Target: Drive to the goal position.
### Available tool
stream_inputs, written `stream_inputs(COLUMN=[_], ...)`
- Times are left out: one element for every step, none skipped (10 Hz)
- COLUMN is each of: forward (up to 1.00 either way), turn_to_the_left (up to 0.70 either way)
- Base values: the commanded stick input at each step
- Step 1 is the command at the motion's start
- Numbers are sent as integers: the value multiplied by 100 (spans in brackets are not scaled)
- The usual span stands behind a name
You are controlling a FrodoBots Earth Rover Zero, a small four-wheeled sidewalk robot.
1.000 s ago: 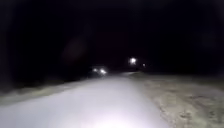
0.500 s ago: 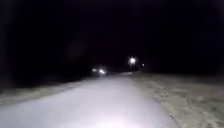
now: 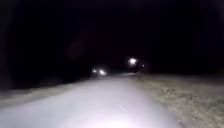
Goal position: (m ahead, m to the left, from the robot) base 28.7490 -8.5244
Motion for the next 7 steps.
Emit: stream_inputs(forward=[100, 100, 100, 100, 100, 100, 100], turn_to_the_left=[0, 0, 0, 0, 0, 0, 0])
